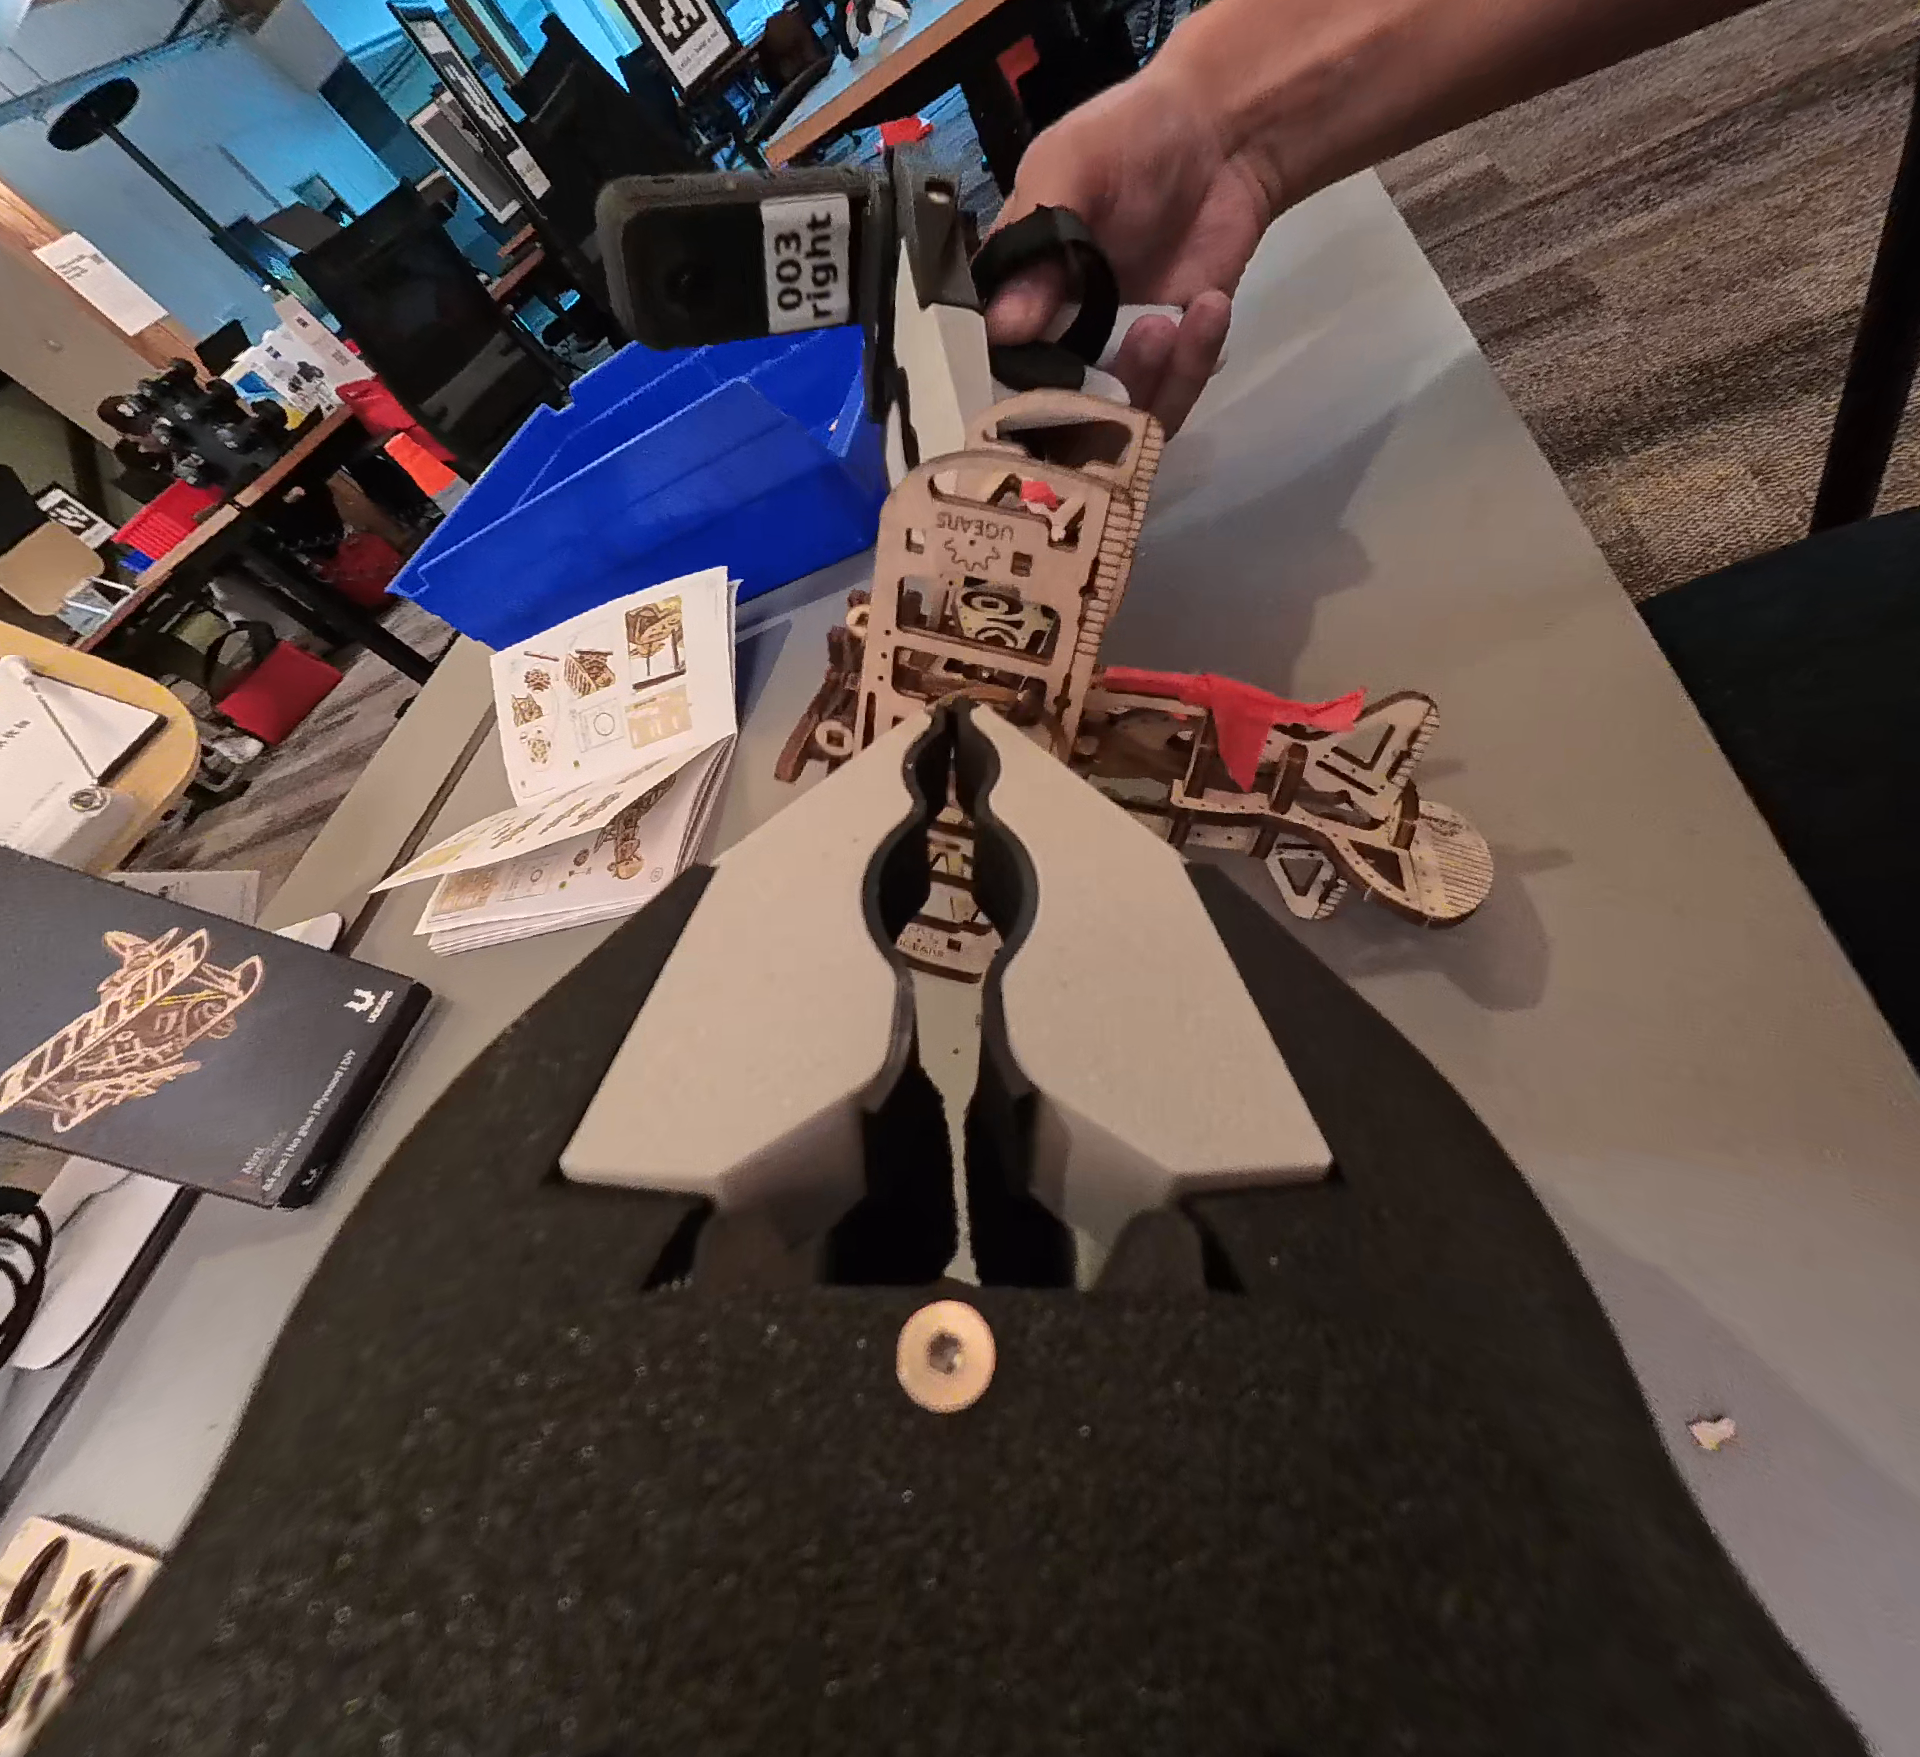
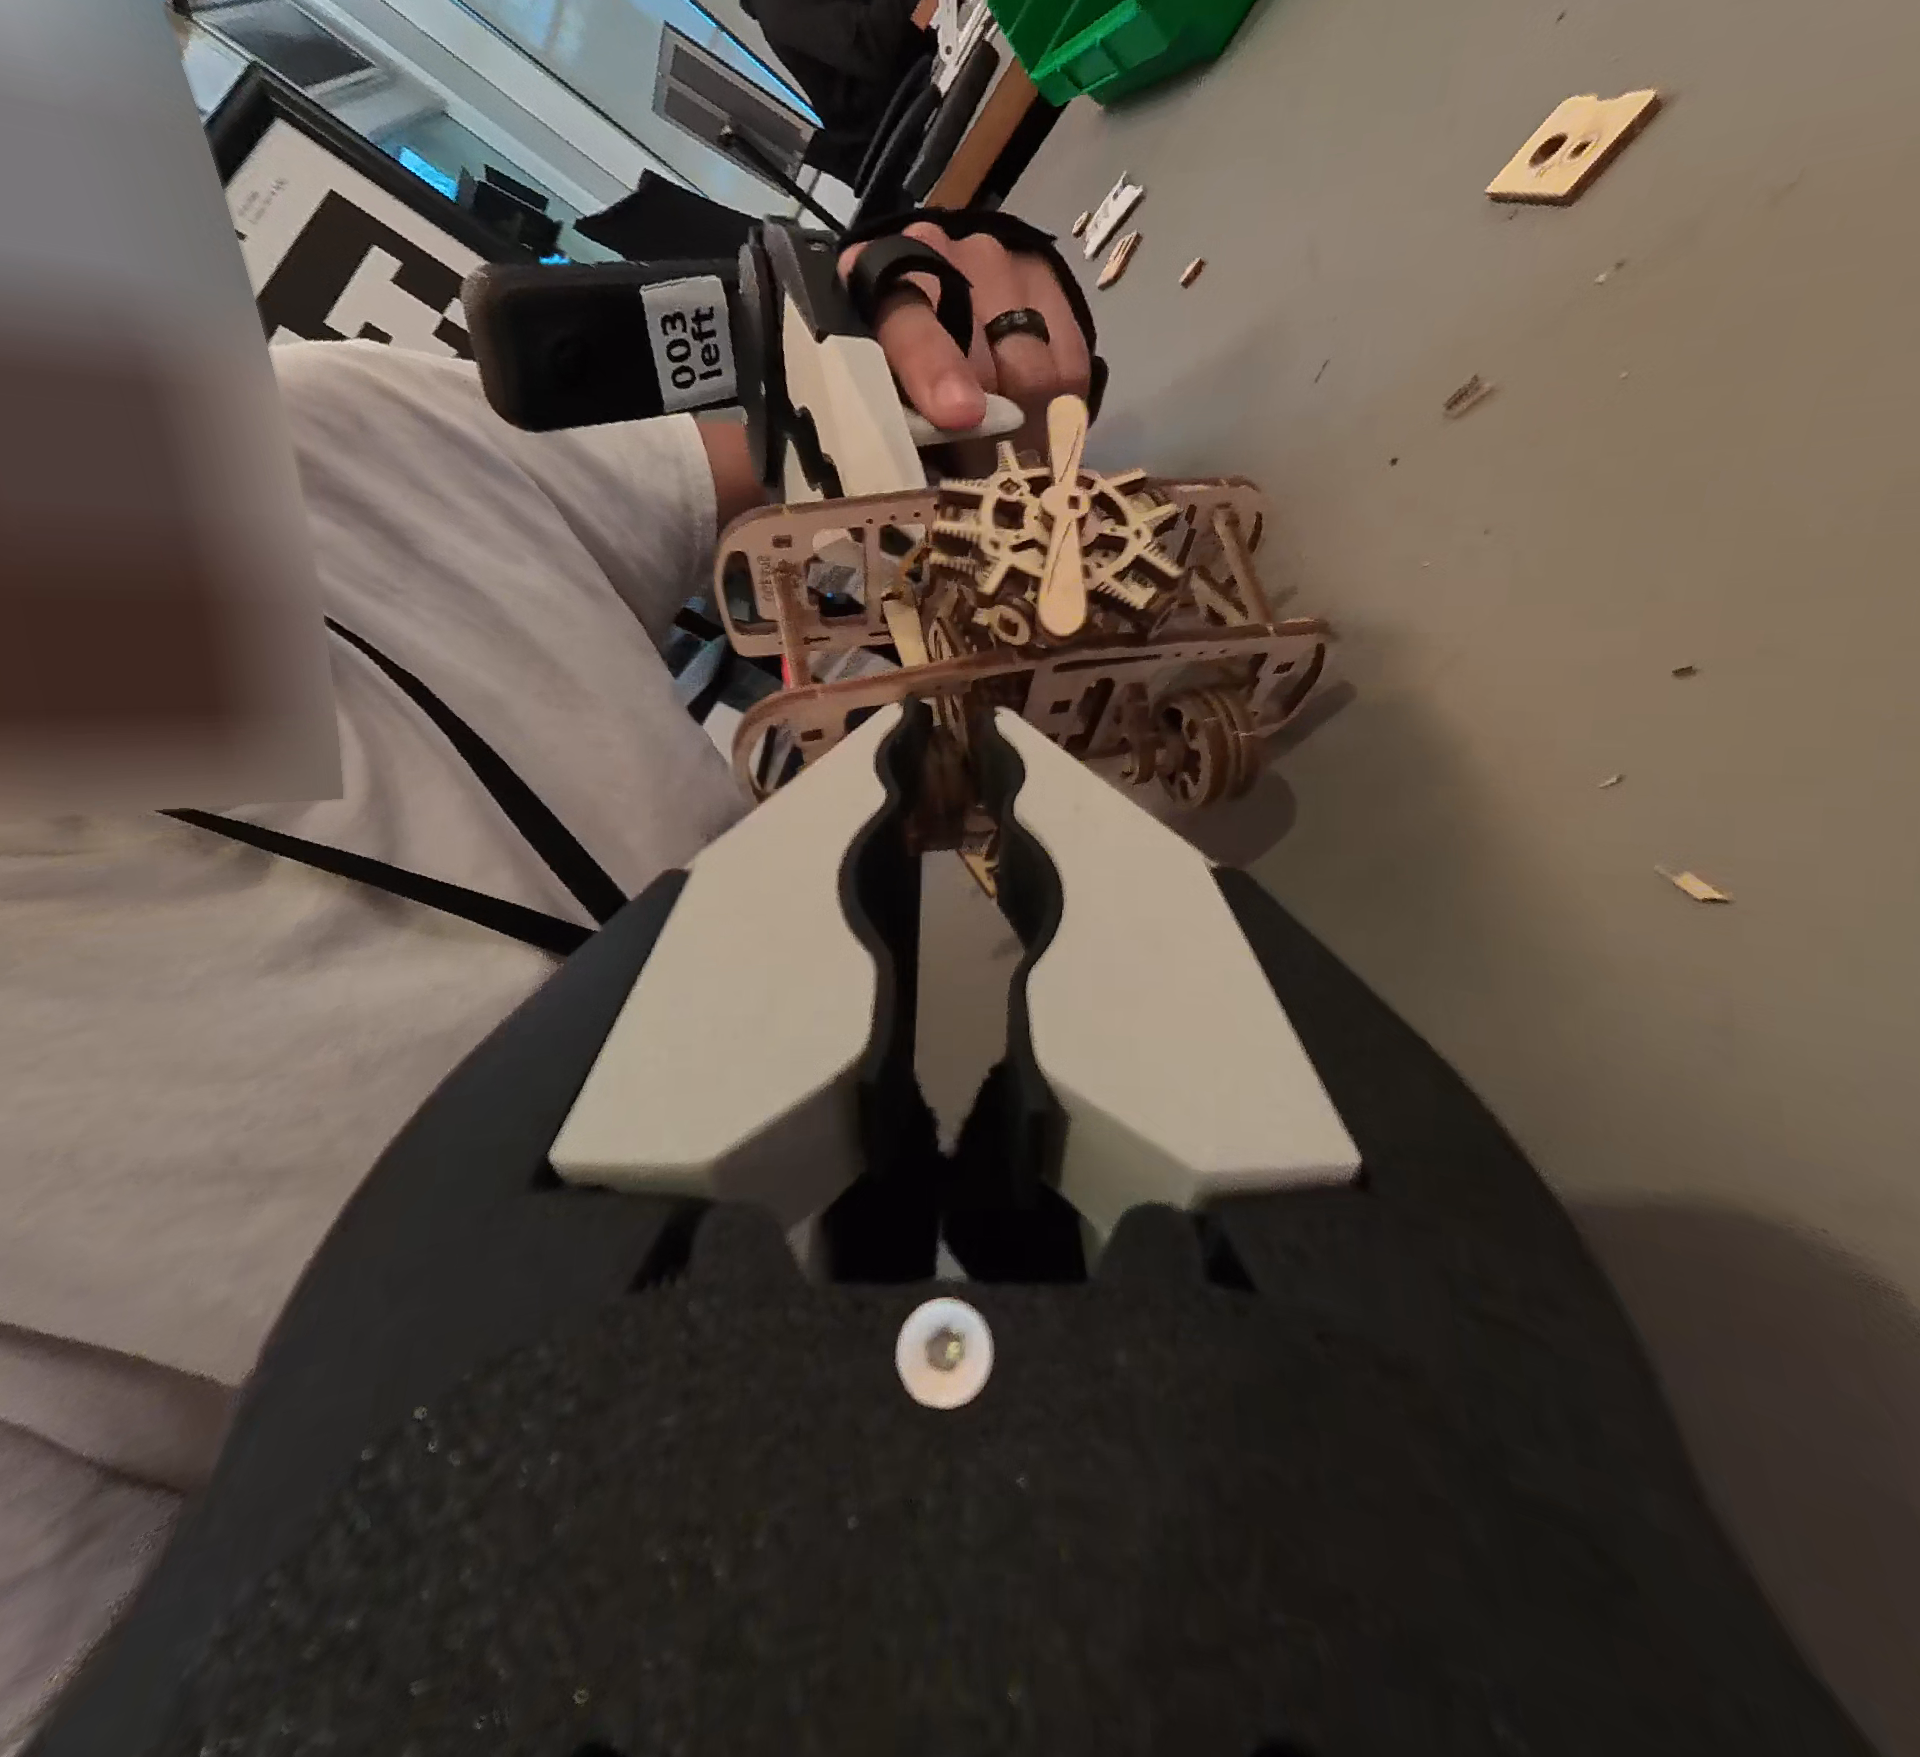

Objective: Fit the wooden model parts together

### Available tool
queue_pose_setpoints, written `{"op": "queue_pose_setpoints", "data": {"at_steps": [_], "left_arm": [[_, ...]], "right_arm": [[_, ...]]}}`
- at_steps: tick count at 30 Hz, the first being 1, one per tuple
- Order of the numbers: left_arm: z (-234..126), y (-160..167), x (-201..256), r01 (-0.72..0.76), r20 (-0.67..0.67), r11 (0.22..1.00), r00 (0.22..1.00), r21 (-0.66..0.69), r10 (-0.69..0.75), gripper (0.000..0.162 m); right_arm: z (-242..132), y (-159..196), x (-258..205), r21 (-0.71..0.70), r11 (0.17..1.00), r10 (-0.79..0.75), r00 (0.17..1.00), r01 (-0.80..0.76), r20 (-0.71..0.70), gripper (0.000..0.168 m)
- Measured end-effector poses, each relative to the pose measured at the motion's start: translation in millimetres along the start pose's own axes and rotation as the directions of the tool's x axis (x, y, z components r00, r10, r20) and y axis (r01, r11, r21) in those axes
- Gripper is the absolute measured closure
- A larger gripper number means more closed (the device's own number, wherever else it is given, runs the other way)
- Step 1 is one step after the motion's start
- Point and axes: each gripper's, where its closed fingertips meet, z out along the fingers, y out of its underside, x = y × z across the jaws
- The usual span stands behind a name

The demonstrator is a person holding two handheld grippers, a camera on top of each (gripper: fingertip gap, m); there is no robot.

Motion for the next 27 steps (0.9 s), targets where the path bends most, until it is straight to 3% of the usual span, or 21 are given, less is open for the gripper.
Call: {"op": "queue_pose_setpoints", "data": {"at_steps": [9, 13, 27], "left_arm": [[-9, 0, -3, 0.024, -0.025, 0.999, 0.999, 0.024, -0.023, 0.162], [-12, -8, 6, 0.112, -0.129, 0.991, 0.986, 0.069, -0.103, 0.157], [-5, -4, 16, 0.007, -0.123, 0.999, 0.992, 0.038, -0.002, 0.16]], "right_arm": [[0, 3, 1, 0.04, 0.999, -0.008, 1.0, 0.007, 0.016, 0.16], [-4, 5, 3, 0.033, 0.999, -0.028, 0.999, 0.028, -0.023, 0.158], [1, -6, -1, 0.005, 0.991, -0.134, 0.982, 0.135, -0.133, 0.158]]}}
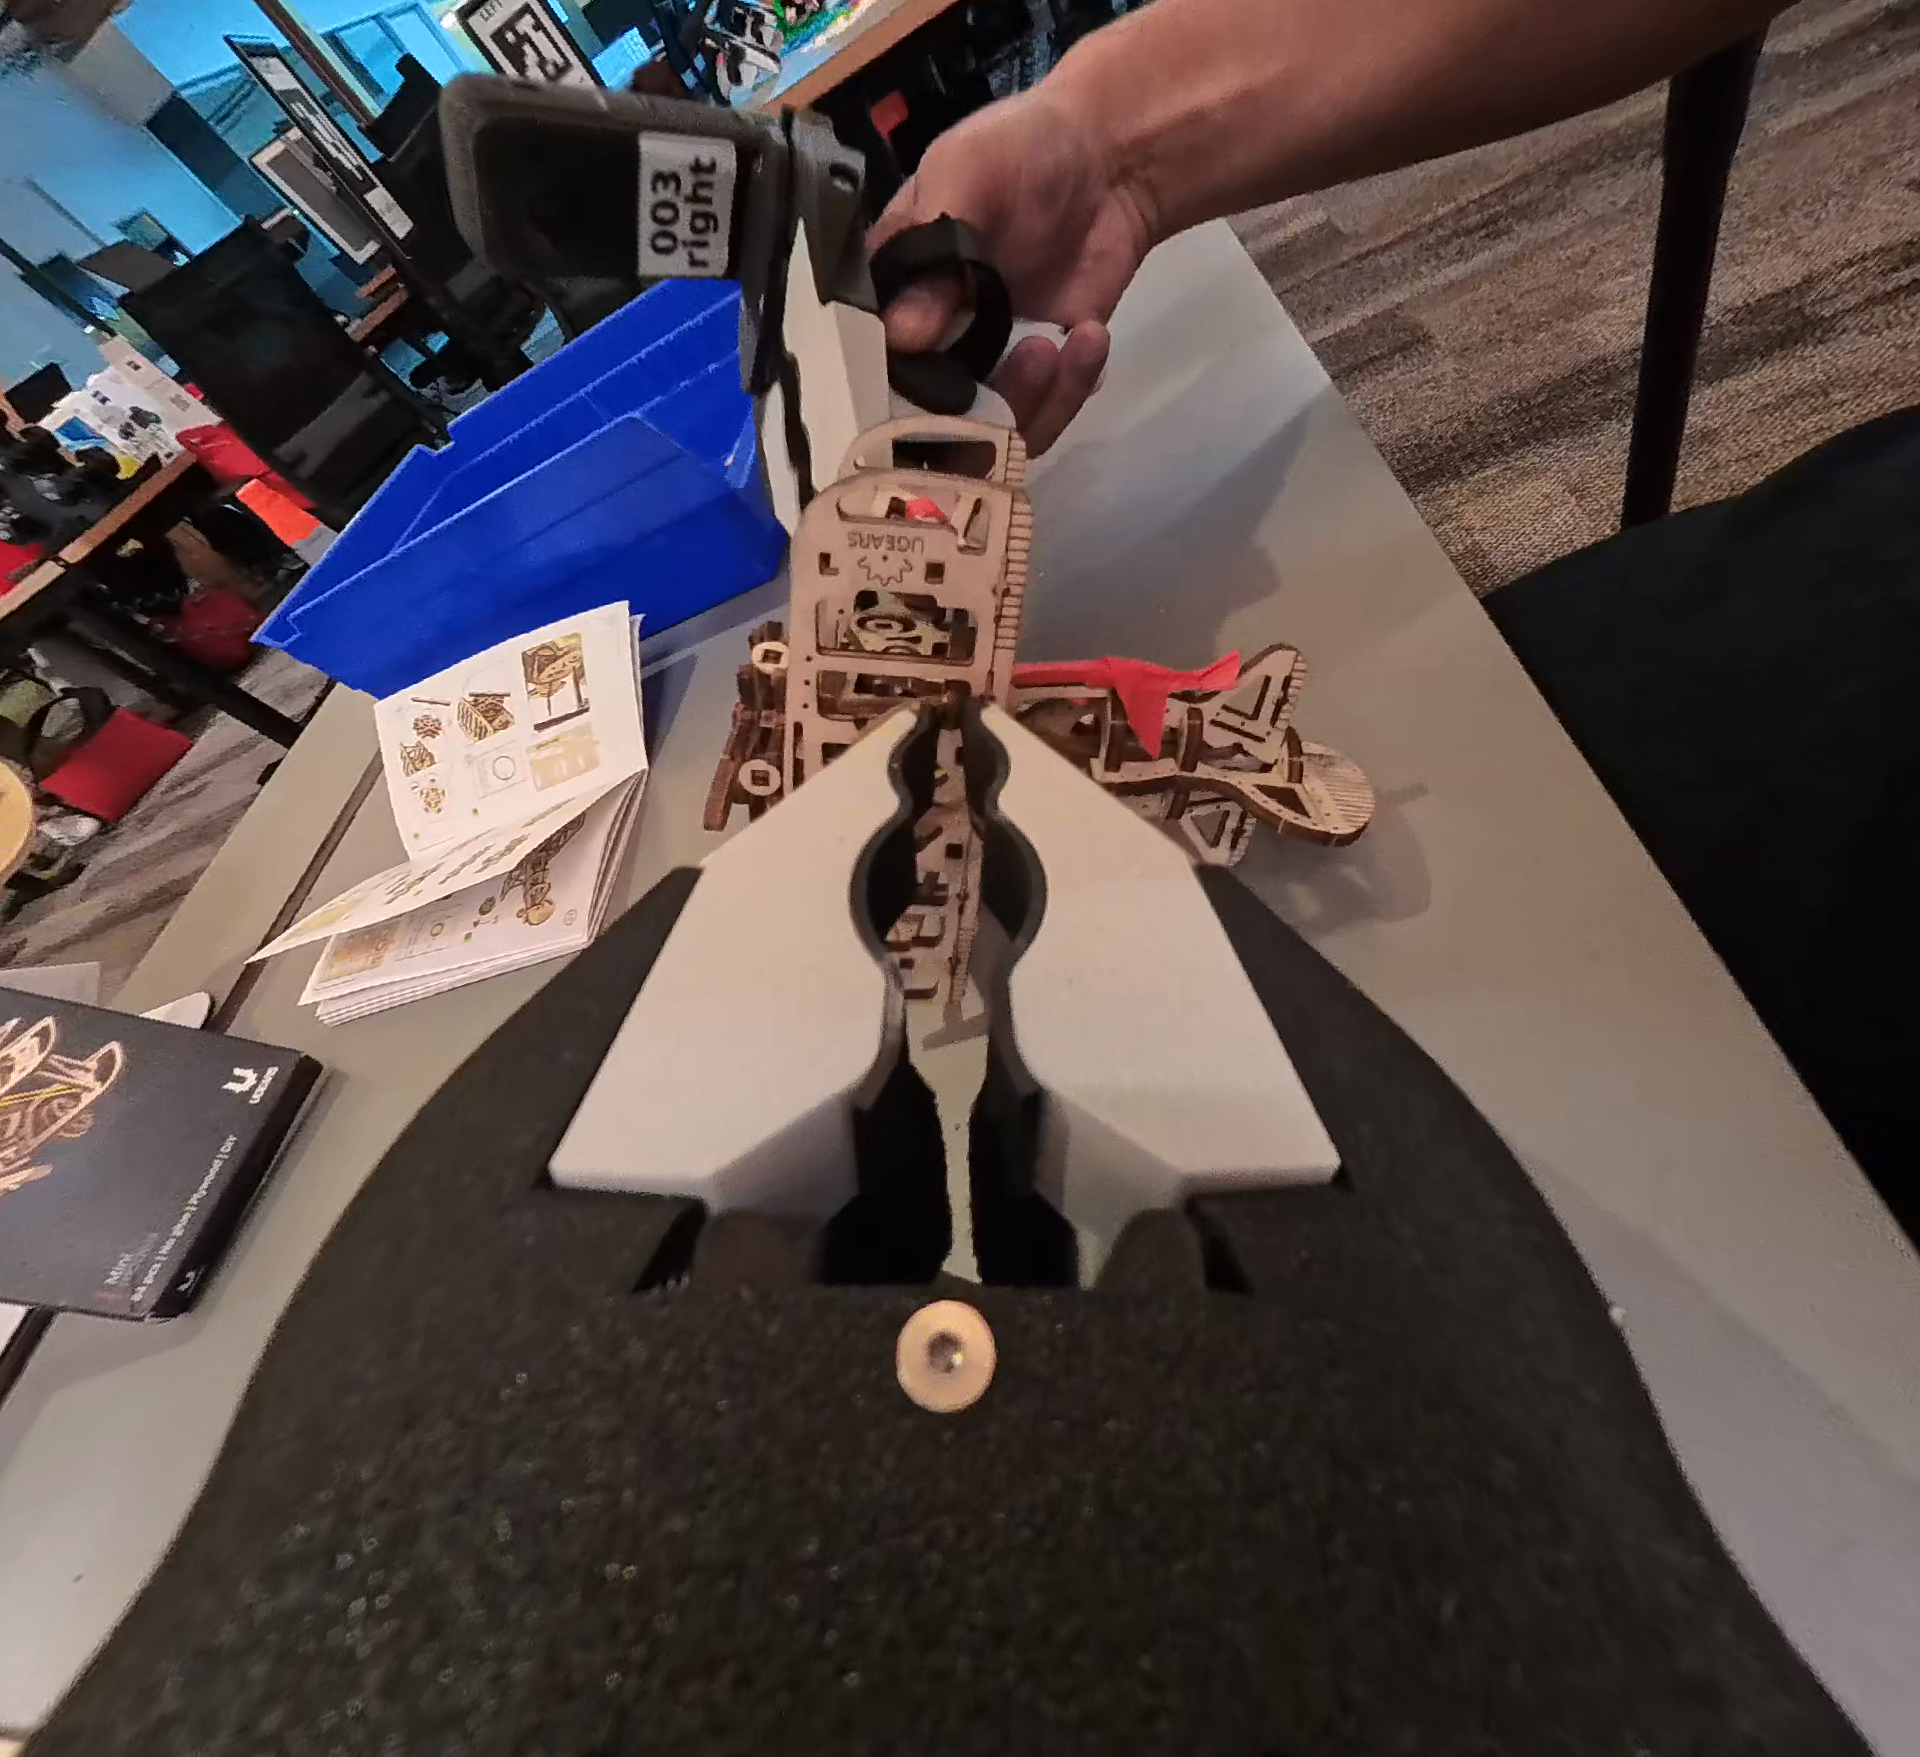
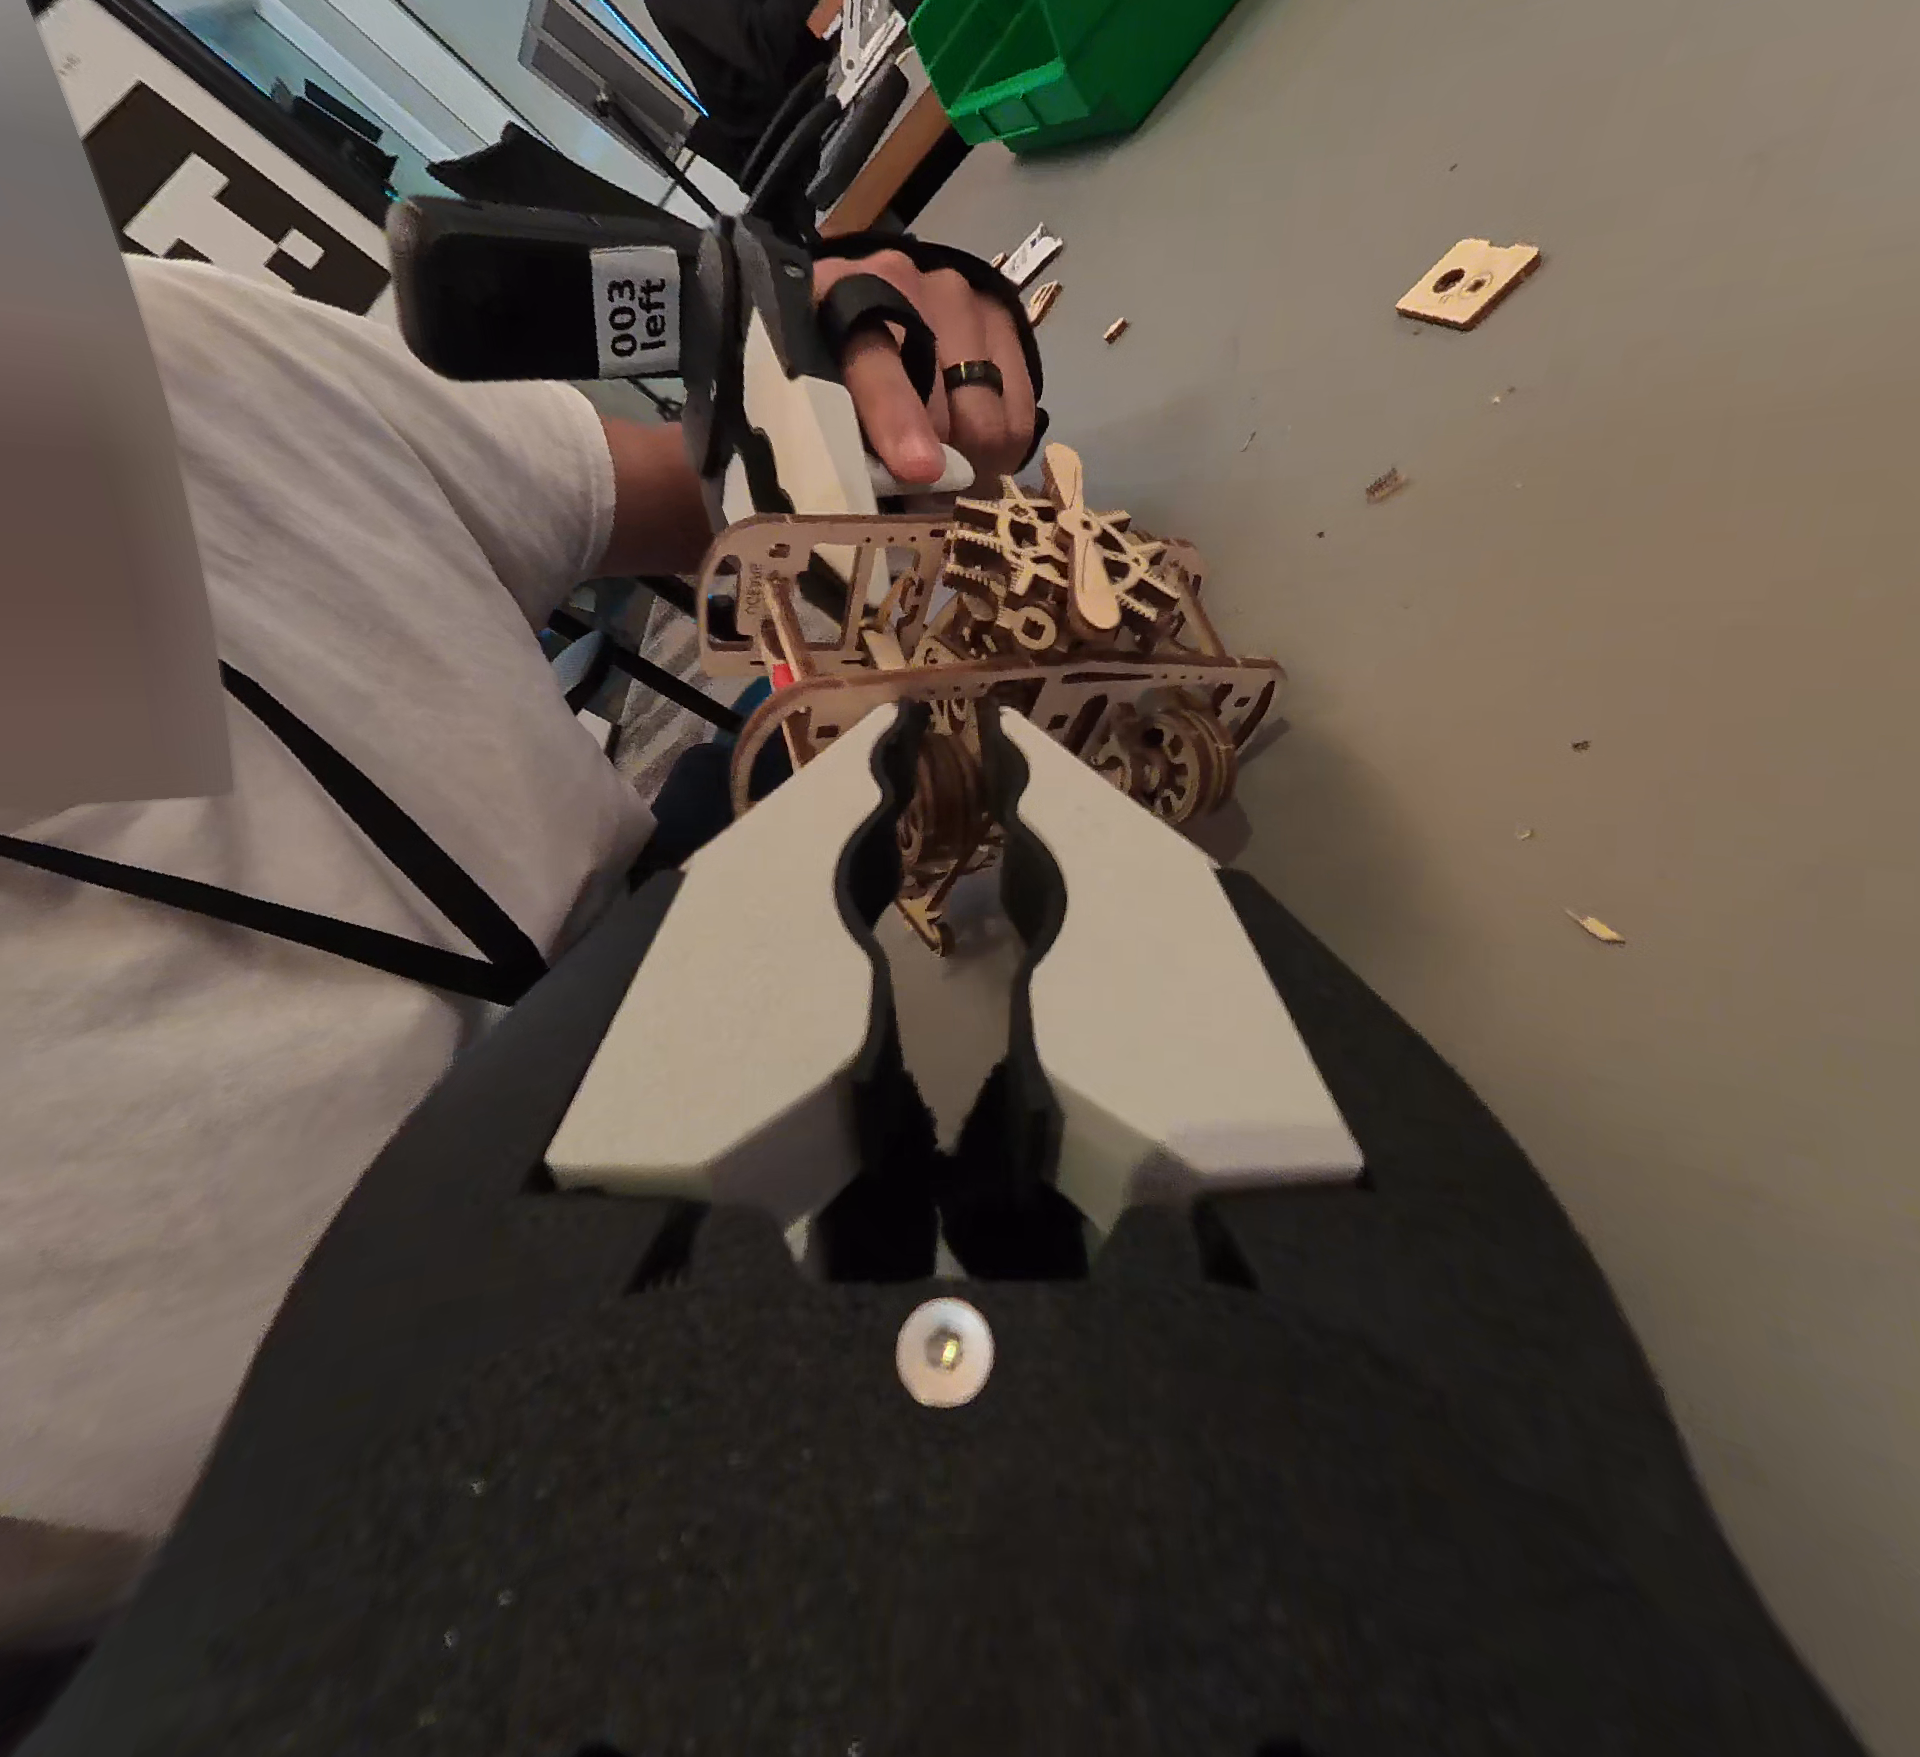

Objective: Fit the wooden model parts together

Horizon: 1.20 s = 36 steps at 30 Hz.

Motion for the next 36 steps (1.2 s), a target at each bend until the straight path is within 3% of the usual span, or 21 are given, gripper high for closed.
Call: {"op": "queue_pose_setpoints", "data": {"at_steps": [12, 22, 28, 34, 36], "left_arm": [[1, 1, 2, 0.017, -0.002, 1.0, 1.0, 0.026, -0.017, 0.162], [2, -2, 0, 0.07, 0.017, 0.995, 0.997, 0.073, -0.072, 0.162], [4, -4, -4, 0.035, 0.069, 0.996, 0.997, 0.083, -0.041, 0.162], [6, -6, 1, 0.028, 0.036, 0.995, 0.999, 0.093, -0.032, 0.162], [5, -6, 3, 0.036, 0.008, 0.994, 0.999, 0.098, -0.037, 0.162]], "right_arm": [[-1, -3, 1, -0.013, 0.998, -0.056, 0.997, 0.055, -0.056, 0.156], [-15, 2, 1, -0.009, 0.942, -0.333, 0.931, 0.336, -0.148, 0.144], [-7, 6, 2, -0.018, 0.953, -0.302, 0.942, 0.302, -0.146, 0.146], [-4, 8, -6, 0.013, 0.988, -0.154, 0.988, 0.154, -0.017, 0.165], [-4, 6, -10, 0.048, 0.994, -0.101, 0.994, 0.099, 0.041, 0.164]]}}
